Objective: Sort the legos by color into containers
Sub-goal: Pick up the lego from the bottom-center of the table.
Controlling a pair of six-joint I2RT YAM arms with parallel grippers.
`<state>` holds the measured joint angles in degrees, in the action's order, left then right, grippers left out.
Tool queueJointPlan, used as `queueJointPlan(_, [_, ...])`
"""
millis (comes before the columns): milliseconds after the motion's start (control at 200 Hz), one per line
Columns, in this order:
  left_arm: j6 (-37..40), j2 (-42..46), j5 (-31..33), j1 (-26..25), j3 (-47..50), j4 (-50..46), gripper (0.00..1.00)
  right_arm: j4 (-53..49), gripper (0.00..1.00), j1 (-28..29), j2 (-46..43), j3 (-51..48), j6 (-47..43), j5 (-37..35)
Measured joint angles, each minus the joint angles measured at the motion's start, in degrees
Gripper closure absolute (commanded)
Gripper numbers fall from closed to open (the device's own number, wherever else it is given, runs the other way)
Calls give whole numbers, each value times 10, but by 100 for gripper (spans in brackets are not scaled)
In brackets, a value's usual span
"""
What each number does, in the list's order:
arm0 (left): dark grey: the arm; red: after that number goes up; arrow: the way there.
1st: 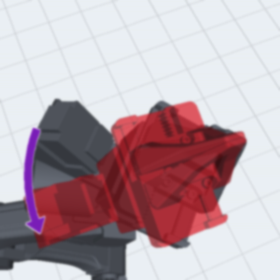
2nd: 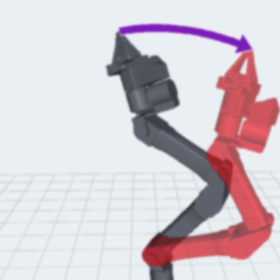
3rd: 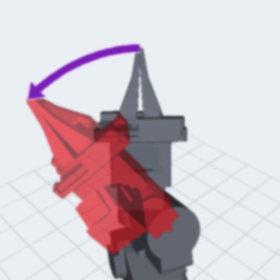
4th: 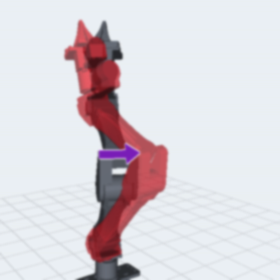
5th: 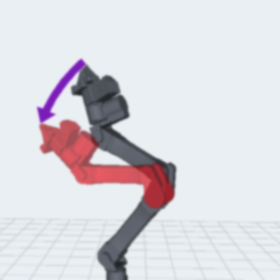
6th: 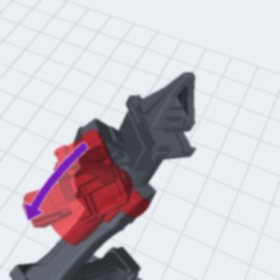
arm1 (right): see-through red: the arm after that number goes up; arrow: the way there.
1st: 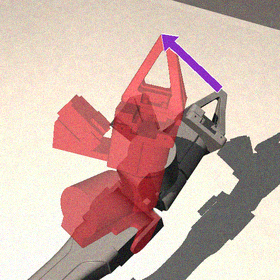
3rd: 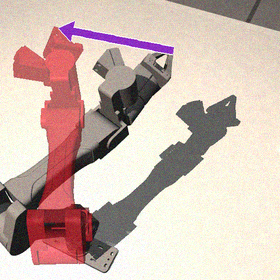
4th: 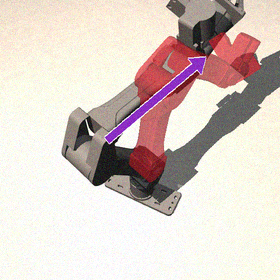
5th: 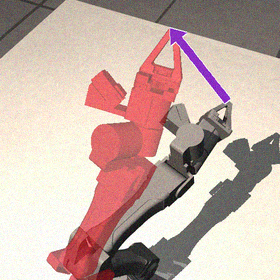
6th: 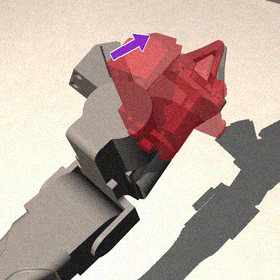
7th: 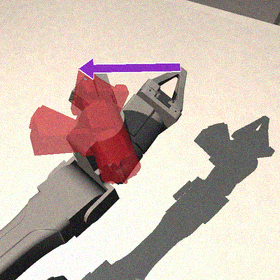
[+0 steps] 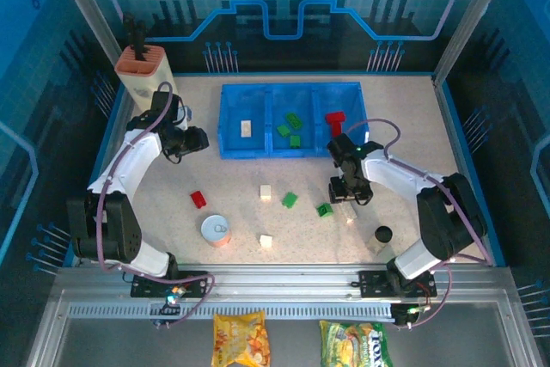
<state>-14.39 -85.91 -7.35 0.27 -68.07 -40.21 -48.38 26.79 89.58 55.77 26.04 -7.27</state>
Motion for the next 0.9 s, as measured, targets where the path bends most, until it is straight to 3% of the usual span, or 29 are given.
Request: queueJointPlan(900, [10,0,0,0,0,0,56,-2,68,0,62,1,-8,-21])
